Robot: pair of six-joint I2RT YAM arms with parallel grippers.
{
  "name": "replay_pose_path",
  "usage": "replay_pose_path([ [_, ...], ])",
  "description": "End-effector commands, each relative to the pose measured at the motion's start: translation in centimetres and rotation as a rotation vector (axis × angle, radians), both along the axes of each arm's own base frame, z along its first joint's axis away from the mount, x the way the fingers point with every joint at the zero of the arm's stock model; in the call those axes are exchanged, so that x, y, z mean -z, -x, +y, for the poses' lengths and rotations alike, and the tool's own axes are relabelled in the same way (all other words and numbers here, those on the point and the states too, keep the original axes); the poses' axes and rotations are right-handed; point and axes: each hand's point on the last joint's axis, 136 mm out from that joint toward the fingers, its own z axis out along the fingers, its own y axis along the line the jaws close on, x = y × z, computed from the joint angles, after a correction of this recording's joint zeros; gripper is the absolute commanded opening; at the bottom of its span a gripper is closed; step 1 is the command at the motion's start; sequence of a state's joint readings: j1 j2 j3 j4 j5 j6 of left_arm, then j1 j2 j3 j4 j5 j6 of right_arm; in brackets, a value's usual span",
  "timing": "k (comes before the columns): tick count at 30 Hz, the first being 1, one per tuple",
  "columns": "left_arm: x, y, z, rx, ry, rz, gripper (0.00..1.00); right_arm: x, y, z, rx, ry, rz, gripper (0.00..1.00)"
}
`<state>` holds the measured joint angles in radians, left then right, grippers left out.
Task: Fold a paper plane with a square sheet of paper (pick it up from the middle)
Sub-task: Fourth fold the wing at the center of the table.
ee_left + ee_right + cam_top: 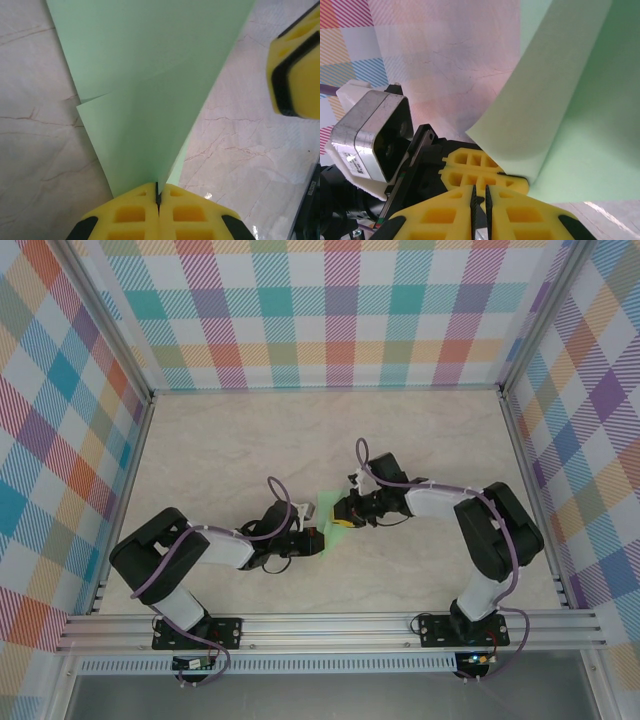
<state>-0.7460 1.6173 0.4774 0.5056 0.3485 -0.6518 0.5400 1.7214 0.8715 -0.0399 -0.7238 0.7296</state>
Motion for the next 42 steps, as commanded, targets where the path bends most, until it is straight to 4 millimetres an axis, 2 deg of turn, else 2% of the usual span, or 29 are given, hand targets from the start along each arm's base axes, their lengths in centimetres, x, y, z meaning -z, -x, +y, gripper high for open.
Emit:
replay_pose_path([
  [1,0.2,-0.1,0.3,-0.013,0.030,0.026,0.03,-0.8,-0.7,1.2,-0.009,-0.046,-0.010,0.15],
  [11,0.3,-0.6,1.0,-0.048,0.055,0.069,0.03,-0.2,-2.0,2.2,0.007,-0.059,0.007,0.15],
  [18,0.1,-0.8,0.9,-0.041,0.076,0.080,0.03,0.4,-2.2,2.5,0.015,-0.054,0.020,0.16],
  [24,-0.2,-0.9,0.7,-0.029,0.098,0.086,0.02,0.0,-2.0,3.1,-0.005,-0.067,0.013,0.17],
  [35,0.4,-1.1,0.3,-0.006,0.114,0.129,0.02,2.0,-3.1,2.9,0.025,0.008,0.014,0.17],
  [42,0.8,-1.1,0.3,-0.004,0.112,0.148,0.02,3.3,-3.5,2.1,0.064,0.081,0.013,0.17],
])
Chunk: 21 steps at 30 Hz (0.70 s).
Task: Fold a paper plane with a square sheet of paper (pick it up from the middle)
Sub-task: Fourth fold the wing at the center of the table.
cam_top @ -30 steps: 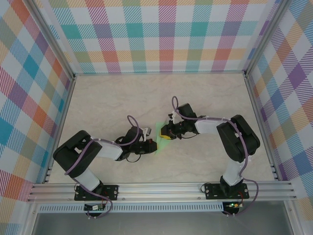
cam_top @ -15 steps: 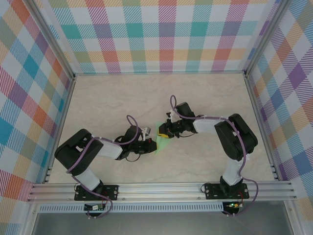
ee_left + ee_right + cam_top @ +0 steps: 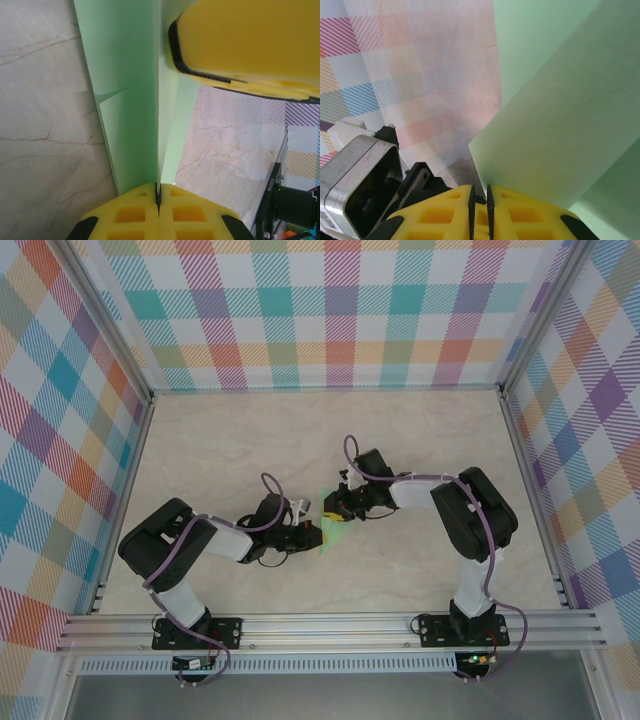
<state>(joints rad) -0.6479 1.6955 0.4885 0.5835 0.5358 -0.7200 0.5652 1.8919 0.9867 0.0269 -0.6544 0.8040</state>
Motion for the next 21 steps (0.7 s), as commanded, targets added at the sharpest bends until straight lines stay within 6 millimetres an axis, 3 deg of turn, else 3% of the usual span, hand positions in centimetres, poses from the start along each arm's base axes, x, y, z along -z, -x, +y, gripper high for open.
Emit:
replay_pose_path([
  [1,0.8,-0.3,0.2,-0.007,-0.008,0.030,0.01,0.7,-0.2,-0.1,0.007,0.039,-0.006,0.17],
  [9,1.2,-0.6,0.4,-0.028,0.009,0.076,0.00,-0.4,0.1,0.5,-0.039,-0.011,-0.016,0.18],
  [21,2.0,-0.3,0.8,-0.040,-0.015,0.109,0.01,1.3,-0.6,0.4,-0.022,0.034,-0.003,0.18],
])
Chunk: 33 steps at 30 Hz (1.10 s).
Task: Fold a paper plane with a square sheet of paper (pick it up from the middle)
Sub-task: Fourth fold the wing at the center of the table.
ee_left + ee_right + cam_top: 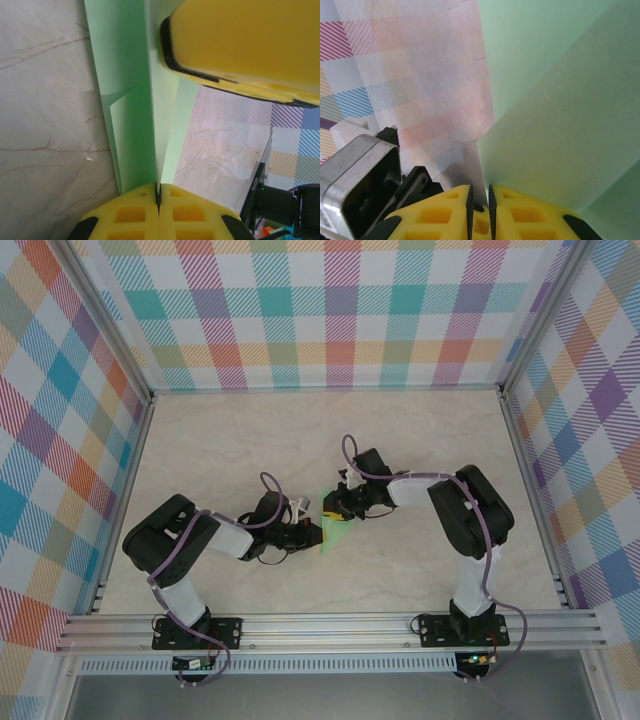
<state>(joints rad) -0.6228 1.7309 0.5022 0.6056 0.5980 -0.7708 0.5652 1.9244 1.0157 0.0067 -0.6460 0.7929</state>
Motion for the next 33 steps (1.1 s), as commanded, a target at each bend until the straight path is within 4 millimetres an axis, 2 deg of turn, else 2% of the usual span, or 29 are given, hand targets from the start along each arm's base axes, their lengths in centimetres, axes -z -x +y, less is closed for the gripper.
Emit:
replay_pose_path([
  [1,1.9,-0.1,1.0,-0.033,-0.060,0.043,0.01,0.7,-0.1,0.3,-0.022,0.017,-0.008,0.18],
  [7,1.9,0.0,1.3,-0.037,-0.080,0.044,0.12,1.2,-0.1,0.5,-0.032,0.013,0.001,0.18],
  [11,1.6,0.1,1.7,-0.040,-0.101,0.039,0.15,1.2,0.0,0.4,-0.039,0.014,0.003,0.18],
  [20,1.1,0.4,1.4,-0.016,-0.106,0.037,0.13,1.3,0.2,0.5,-0.048,0.004,0.012,0.18],
  [26,2.2,0.4,1.8,-0.030,-0.150,0.067,0.06,1.2,0.3,0.7,-0.059,-0.010,0.015,0.19],
  [29,2.9,0.5,2.3,-0.052,-0.177,0.084,0.00,0.7,0.3,0.8,-0.065,-0.014,0.006,0.19],
  [33,3.3,0.8,2.7,-0.076,-0.177,0.101,0.00,-0.7,-0.3,0.2,-0.048,-0.003,-0.032,0.20],
])
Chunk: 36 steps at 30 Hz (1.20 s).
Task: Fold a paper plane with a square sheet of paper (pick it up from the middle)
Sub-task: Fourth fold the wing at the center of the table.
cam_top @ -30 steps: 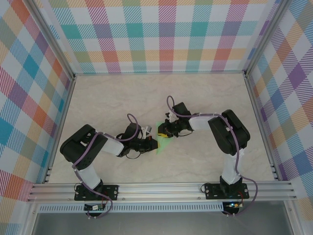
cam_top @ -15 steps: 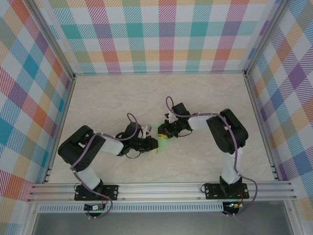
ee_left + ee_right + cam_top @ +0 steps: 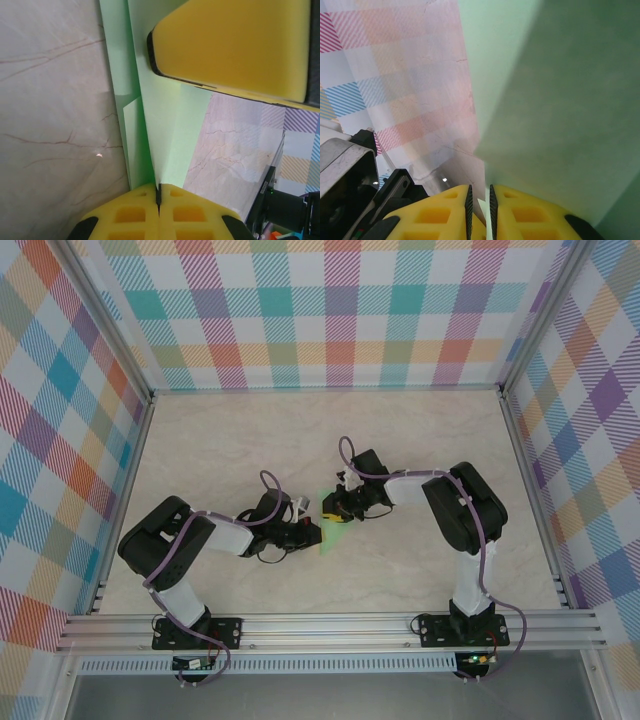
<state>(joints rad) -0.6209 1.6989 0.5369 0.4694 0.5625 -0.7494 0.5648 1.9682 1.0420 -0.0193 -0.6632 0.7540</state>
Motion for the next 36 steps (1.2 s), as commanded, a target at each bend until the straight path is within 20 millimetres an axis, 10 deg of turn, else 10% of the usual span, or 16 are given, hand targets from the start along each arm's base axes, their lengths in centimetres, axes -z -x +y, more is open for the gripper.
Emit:
replay_pose_path([
  [1,3.1,1.0,2.1,-0.065,-0.116,0.080,0.00,-2.2,-0.7,-0.1,-0.010,-0.018,-0.053,0.20],
  [9,3.5,1.1,2.4,-0.084,-0.127,0.098,0.00,-4.2,-1.4,-1.3,0.033,-0.037,-0.098,0.20],
  [36,3.8,0.7,2.7,-0.153,-0.110,0.117,0.00,-1.6,-1.3,0.3,-0.023,-0.069,0.000,0.21],
])
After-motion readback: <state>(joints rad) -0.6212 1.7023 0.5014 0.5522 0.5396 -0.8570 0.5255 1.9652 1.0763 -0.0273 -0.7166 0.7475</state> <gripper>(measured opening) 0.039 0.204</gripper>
